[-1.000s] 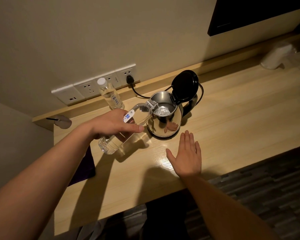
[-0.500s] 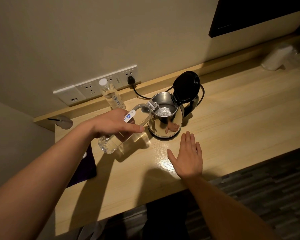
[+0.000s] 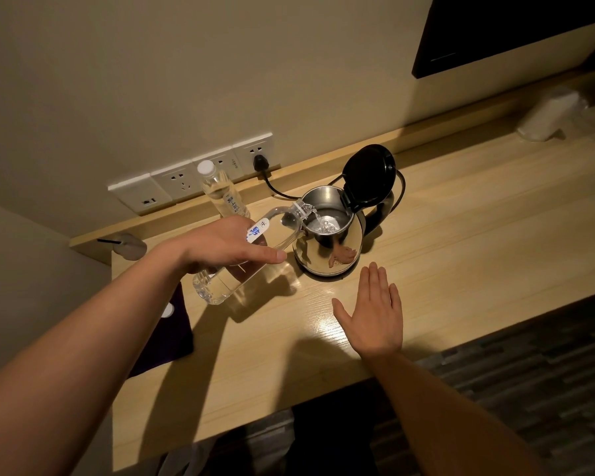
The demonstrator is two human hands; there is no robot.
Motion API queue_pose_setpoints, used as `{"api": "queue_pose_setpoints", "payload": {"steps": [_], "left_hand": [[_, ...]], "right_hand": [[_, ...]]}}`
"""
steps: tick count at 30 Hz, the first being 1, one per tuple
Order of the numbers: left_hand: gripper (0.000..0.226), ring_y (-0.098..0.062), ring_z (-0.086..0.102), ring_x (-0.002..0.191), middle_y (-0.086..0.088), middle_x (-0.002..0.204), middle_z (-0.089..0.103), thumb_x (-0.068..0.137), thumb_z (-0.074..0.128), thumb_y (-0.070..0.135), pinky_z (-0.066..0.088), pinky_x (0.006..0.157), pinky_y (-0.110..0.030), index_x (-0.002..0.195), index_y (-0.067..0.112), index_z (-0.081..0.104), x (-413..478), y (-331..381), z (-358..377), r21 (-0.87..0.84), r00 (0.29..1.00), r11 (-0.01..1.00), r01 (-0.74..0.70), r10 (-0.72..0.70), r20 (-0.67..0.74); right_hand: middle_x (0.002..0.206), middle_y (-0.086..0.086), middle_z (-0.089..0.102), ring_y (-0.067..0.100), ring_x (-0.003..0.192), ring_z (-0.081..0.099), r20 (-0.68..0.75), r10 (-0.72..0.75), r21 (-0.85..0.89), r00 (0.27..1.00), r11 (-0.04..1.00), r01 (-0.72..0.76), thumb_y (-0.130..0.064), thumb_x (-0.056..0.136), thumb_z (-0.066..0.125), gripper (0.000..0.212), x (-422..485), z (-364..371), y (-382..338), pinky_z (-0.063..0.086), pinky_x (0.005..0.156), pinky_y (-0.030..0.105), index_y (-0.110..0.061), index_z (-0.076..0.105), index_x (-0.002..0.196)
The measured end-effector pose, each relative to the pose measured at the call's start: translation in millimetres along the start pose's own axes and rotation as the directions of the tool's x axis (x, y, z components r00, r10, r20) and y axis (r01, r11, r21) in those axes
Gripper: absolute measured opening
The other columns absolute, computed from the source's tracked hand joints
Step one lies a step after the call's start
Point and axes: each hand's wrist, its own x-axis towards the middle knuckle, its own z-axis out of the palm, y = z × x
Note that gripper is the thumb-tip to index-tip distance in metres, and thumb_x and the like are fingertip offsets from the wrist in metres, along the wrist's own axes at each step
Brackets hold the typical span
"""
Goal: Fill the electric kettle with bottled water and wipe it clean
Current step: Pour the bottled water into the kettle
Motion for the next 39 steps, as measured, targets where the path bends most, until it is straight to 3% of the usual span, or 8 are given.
{"api": "queue_pose_setpoints", "payload": {"steps": [3, 6, 11, 17, 24, 31, 36, 39], "left_hand": [[0.082, -0.017, 0.071, 0.07, -0.01, 0.086, 0.076, 0.058, 0.079, 0.079, 0.056, 0.063, -0.028, 0.093, 0.006, 0.072, -1.3, 1.5, -0.5, 0.011, 1.0, 1.0, 0.006, -0.006, 0.014], [0.076, -0.031, 0.075, 0.079, -0.013, 0.092, 0.078, 0.065, 0.079, 0.075, 0.061, 0.072, -0.041, 0.096, 0.006, 0.072, -0.8, 1.0, -2.0, 0.024, 1.0, 1.0, 0.005, -0.005, 0.003], [0.036, -0.023, 0.068, 0.066, -0.006, 0.075, 0.073, 0.084, 0.079, 0.05, 0.054, 0.065, -0.036, 0.08, 0.015, 0.073, -0.7, 1.9, -2.5, 0.018, 1.0, 1.0, 0.016, -0.016, 0.012], [0.05, -0.026, 0.072, 0.072, -0.018, 0.09, 0.078, 0.08, 0.078, 0.052, 0.057, 0.068, -0.037, 0.095, 0.004, 0.074, -1.7, 4.7, -2.7, 0.012, 0.999, 1.0, 0.024, -0.024, 0.031], [0.048, -0.024, 0.066, 0.067, -0.01, 0.077, 0.074, 0.076, 0.079, 0.065, 0.052, 0.067, -0.039, 0.081, 0.017, 0.075, -2.0, 0.6, -4.3, 0.019, 0.999, 0.999, 0.034, -0.035, 0.042], [0.032, -0.017, 0.063, 0.064, 0.002, 0.07, 0.071, 0.084, 0.076, 0.051, 0.049, 0.059, -0.03, 0.079, 0.02, 0.073, -4.1, 3.6, -3.0, 0.05, 0.998, 0.998, 0.042, -0.044, 0.033], [0.052, -0.023, 0.063, 0.068, -0.007, 0.079, 0.071, 0.076, 0.077, 0.064, 0.049, 0.063, -0.035, 0.087, 0.014, 0.073, -6.4, 1.0, -2.9, 0.05, 0.998, 0.998, 0.044, -0.046, 0.036], [0.054, -0.024, 0.061, 0.069, -0.014, 0.08, 0.069, 0.081, 0.079, 0.059, 0.048, 0.064, -0.035, 0.091, 0.006, 0.071, -6.5, 1.7, -3.1, 0.055, 0.998, 0.997, 0.055, -0.056, 0.025]], "right_hand": [[0.173, 0.01, 0.015, 0.024, 0.161, 0.009, 0.002, -0.003, -0.001, 1.0, 1.0, 0.003, -0.072, 0.098, 0.032, 0.093, 0.2, 0.3, -0.1, 0.015, 0.129, 0.045, -0.008, 0.018, 0.164], [0.173, 0.01, 0.016, 0.023, 0.161, 0.01, 0.001, 0.0, -0.004, 1.0, 1.0, 0.0, -0.073, 0.097, 0.031, 0.094, 0.6, 0.7, -0.1, 0.015, 0.129, 0.046, -0.008, 0.018, 0.164], [0.173, 0.01, 0.017, 0.023, 0.161, 0.009, -0.003, -0.002, -0.002, 1.0, 1.0, 0.002, -0.072, 0.097, 0.032, 0.093, 0.3, 1.1, 0.2, 0.014, 0.129, 0.045, -0.008, 0.018, 0.164], [0.173, 0.01, 0.017, 0.023, 0.161, 0.01, -0.002, 0.0, 0.003, 1.0, 1.0, 0.0, -0.073, 0.097, 0.032, 0.094, 0.5, 1.6, 0.5, 0.016, 0.129, 0.046, -0.008, 0.018, 0.164], [0.173, 0.009, 0.015, 0.023, 0.161, 0.009, -0.002, 0.003, 0.008, 1.0, 1.0, -0.003, -0.072, 0.097, 0.033, 0.094, 0.2, 2.2, 0.3, 0.015, 0.129, 0.045, -0.008, 0.017, 0.164], [0.173, 0.009, 0.015, 0.023, 0.161, 0.008, 0.003, 0.001, -0.002, 1.0, 1.0, -0.001, -0.072, 0.097, 0.032, 0.094, 0.0, 0.4, -0.1, 0.013, 0.129, 0.045, -0.008, 0.017, 0.164], [0.173, 0.01, 0.015, 0.023, 0.161, 0.009, -0.001, 0.0, 0.009, 1.0, 1.0, 0.0, -0.072, 0.097, 0.033, 0.094, -0.3, 0.3, -0.4, 0.014, 0.129, 0.045, -0.008, 0.017, 0.164], [0.173, 0.01, 0.015, 0.023, 0.161, 0.008, 0.001, -0.002, 0.003, 1.0, 1.0, 0.002, -0.072, 0.098, 0.031, 0.093, -0.4, -0.2, -0.3, 0.015, 0.129, 0.045, -0.008, 0.017, 0.164]]}}
